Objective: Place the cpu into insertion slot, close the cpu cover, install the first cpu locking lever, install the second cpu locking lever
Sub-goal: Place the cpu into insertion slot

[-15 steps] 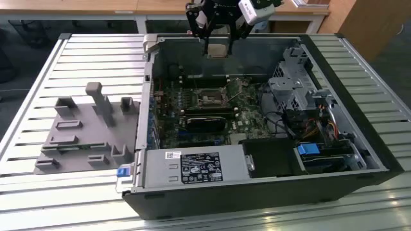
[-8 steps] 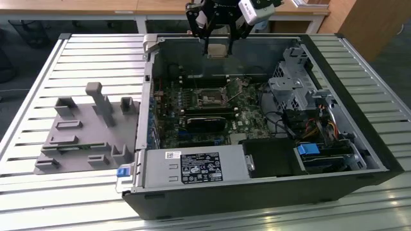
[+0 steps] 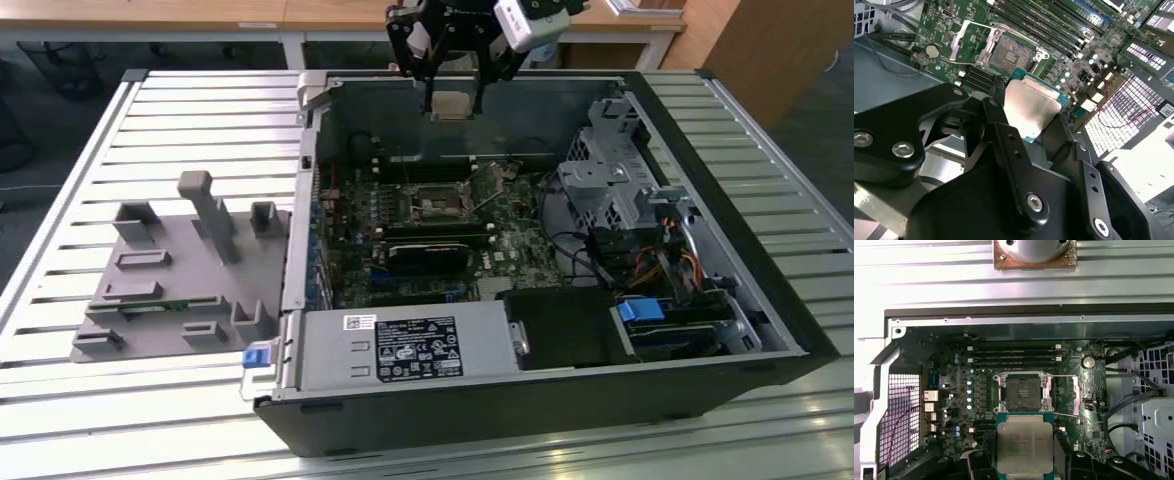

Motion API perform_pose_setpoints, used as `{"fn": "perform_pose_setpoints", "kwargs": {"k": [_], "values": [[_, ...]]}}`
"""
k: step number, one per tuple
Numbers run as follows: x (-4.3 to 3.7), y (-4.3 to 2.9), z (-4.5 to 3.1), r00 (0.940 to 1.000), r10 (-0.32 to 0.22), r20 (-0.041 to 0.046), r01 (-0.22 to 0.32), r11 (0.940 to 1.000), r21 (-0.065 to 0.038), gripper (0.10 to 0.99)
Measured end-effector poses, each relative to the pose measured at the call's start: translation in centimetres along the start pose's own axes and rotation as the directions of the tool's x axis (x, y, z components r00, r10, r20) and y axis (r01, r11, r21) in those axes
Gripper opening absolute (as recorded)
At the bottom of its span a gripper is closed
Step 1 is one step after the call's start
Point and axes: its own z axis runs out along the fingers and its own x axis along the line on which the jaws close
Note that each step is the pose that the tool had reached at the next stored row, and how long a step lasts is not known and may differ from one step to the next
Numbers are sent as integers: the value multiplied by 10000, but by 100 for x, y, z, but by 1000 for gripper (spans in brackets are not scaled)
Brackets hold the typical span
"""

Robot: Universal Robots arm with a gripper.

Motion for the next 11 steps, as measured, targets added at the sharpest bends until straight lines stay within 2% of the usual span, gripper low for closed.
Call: {"fn": "perform_pose_setpoints", "kwargs": {"k": [11], "values": [[0, 0, 2, 9984, 570, 51, -570, 9984, -12, 541]]}}
